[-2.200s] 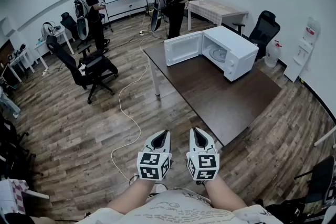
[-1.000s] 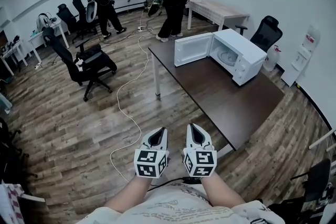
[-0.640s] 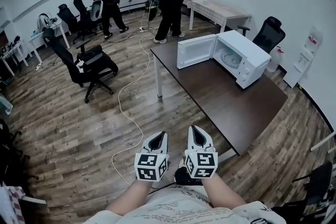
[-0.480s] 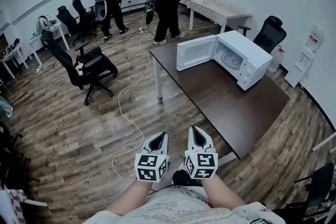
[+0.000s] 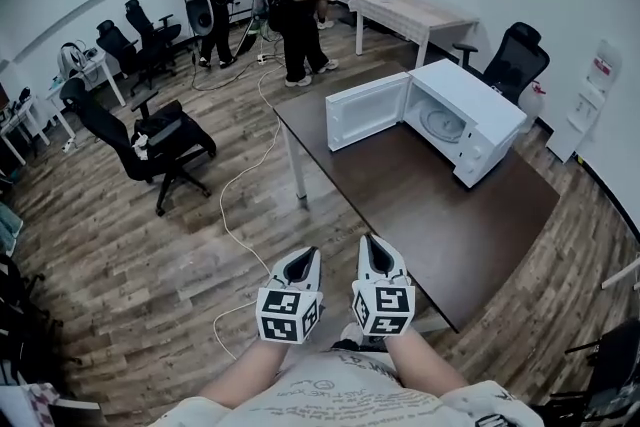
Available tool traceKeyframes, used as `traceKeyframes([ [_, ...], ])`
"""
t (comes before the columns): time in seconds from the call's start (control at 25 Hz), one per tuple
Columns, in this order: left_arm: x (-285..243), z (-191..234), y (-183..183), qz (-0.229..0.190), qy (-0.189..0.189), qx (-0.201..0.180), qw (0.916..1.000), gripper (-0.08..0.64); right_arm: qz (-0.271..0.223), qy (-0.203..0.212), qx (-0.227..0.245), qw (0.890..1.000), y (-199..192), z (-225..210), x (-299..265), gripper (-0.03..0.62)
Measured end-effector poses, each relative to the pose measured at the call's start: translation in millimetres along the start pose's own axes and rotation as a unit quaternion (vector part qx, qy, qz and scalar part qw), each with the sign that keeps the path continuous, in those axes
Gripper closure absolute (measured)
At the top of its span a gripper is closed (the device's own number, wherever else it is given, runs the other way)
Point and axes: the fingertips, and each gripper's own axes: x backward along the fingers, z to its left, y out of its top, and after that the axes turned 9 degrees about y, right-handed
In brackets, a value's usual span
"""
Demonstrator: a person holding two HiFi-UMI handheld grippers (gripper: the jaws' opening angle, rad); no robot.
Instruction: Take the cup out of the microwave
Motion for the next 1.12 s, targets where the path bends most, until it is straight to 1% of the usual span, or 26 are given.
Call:
traceKeyframes([
  [0.24, -55, -5, 17, 0.011, -0.01, -0.007, 0.9999, 0.546, -0.003, -0.014, -0.006, 1.0, 12, -44, -35, 0.578],
  [0.52, -124, -37, 31, 0.016, -0.039, -0.025, 0.9988, 0.546, -0.013, -0.045, -0.017, 0.999, 23, -112, -56, 0.577],
  [0.76, -165, -76, 37, 0.016, -0.066, -0.028, 0.9973, 0.546, -0.013, -0.079, -0.023, 0.997, 24, -168, -51, 0.577],
  [1.0, -193, -99, 33, 0.027, -0.09, -0.019, 0.9954, 0.546, -0.008, -0.103, -0.023, 0.994, 20, -196, -42, 0.577],
  [1.12, -203, -114, 34, 0.03, -0.109, -0.025, 0.9933, 0.546, -0.009, -0.119, -0.029, 0.992, 19, -210, -35, 0.577],
])
